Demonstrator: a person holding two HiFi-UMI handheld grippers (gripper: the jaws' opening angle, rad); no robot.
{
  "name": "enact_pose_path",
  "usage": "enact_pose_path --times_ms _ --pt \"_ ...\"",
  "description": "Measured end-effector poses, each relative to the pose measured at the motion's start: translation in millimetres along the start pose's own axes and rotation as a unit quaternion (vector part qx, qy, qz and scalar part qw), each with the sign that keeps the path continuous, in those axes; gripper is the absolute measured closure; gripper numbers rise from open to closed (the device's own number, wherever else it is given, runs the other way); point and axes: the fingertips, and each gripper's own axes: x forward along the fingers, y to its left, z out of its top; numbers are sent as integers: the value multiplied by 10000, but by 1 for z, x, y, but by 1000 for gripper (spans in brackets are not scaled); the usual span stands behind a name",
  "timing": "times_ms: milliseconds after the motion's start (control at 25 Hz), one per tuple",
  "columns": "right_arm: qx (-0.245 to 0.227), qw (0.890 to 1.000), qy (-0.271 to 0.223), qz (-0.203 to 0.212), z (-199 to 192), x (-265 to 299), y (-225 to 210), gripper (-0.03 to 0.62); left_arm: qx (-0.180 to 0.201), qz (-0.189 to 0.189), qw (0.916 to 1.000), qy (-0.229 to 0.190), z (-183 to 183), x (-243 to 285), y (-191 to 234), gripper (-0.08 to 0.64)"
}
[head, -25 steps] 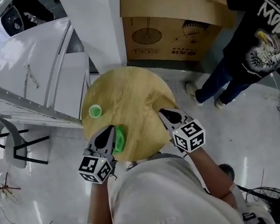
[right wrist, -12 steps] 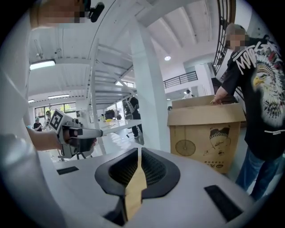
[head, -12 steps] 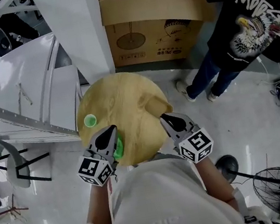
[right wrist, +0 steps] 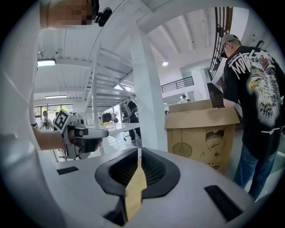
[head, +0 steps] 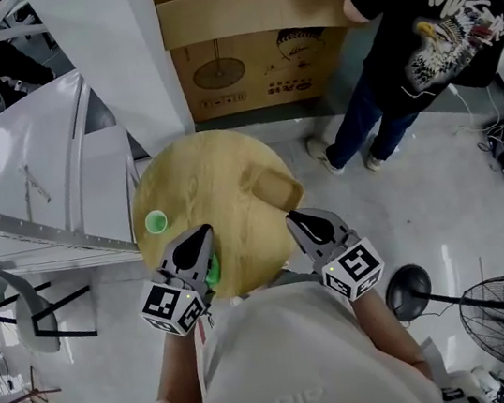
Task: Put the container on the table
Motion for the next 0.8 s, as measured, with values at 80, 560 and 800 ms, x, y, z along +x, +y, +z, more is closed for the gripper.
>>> enact_pose_path --times_ms 80,560,800 --pt "-23 10000 -13 19 -2 -1 0 543 34 -46 10000 -26 2 2 -3 543" --pt "86 9999 78 108 -10 0 -4 549 111 -80 9999 21 0 7 -16 543" --pt "169 9997 77 129 -11 0 -7 549 77 -18 9999 62 -3 6 -16 543"
